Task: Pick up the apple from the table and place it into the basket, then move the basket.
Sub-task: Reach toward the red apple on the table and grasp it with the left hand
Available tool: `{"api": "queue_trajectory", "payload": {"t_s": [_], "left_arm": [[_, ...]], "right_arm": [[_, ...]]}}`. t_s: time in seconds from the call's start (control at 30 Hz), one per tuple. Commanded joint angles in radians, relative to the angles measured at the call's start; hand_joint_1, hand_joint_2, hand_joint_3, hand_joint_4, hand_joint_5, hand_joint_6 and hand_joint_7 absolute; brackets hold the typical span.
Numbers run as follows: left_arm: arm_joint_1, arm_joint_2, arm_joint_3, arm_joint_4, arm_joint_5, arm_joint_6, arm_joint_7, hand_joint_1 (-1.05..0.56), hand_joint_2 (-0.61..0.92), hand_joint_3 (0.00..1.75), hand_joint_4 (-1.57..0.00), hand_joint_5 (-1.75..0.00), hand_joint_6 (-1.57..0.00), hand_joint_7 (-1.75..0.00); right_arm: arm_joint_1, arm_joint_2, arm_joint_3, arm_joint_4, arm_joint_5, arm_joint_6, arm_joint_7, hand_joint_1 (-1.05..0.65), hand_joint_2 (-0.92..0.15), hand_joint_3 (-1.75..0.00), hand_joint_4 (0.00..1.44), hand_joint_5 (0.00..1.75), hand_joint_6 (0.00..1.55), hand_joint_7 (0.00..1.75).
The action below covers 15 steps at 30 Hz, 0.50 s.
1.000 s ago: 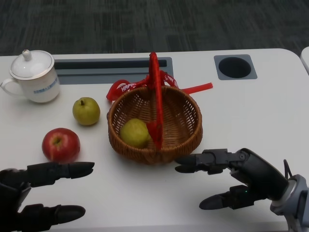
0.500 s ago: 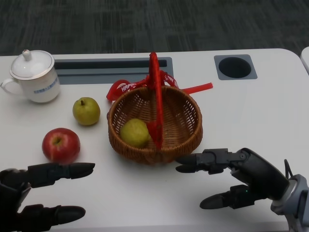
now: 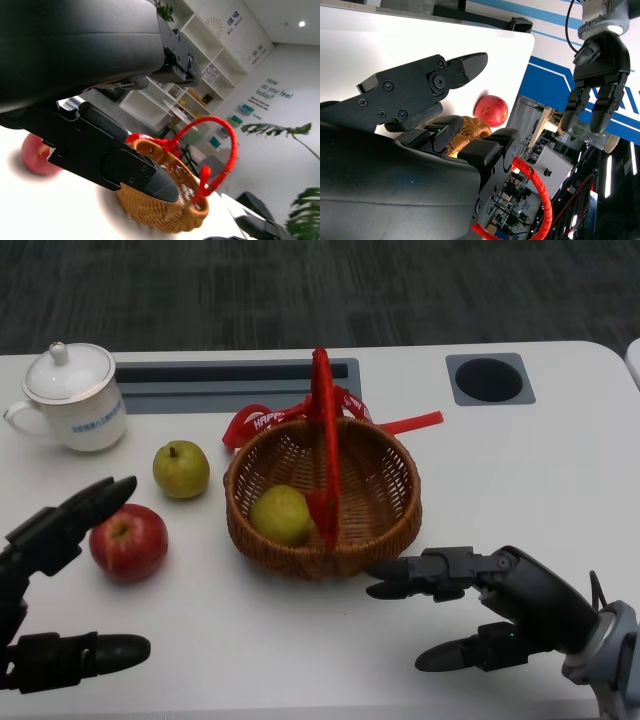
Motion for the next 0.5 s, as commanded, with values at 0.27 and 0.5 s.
{"api": "queue_trajectory", "payload": {"t_s": [0.27, 0.5], "left_arm": [[-0.159, 0.088, -0.029, 0.256, 0.159, 0.072, 0.174, -0.77, 0.82, 0.0, -0.12, -0.01, -0.16, 0.0], [-0.346, 0.114, -0.125, 0.552, 0.235, 0.091, 0.291, -0.74, 0.81, 0.0, -0.22, -0.03, -0.23, -0.02]], "right_arm": [[-0.015, -0.022, -0.018, 0.019, 0.005, -0.008, 0.005, -0.41, -0.8, 0.0, 0.72, 0.0, 0.59, 0.0], [-0.01, -0.024, -0.018, 0.014, 0.013, -0.013, 0.014, -0.41, -0.8, 0.0, 0.73, 0.0, 0.59, 0.0]]}}
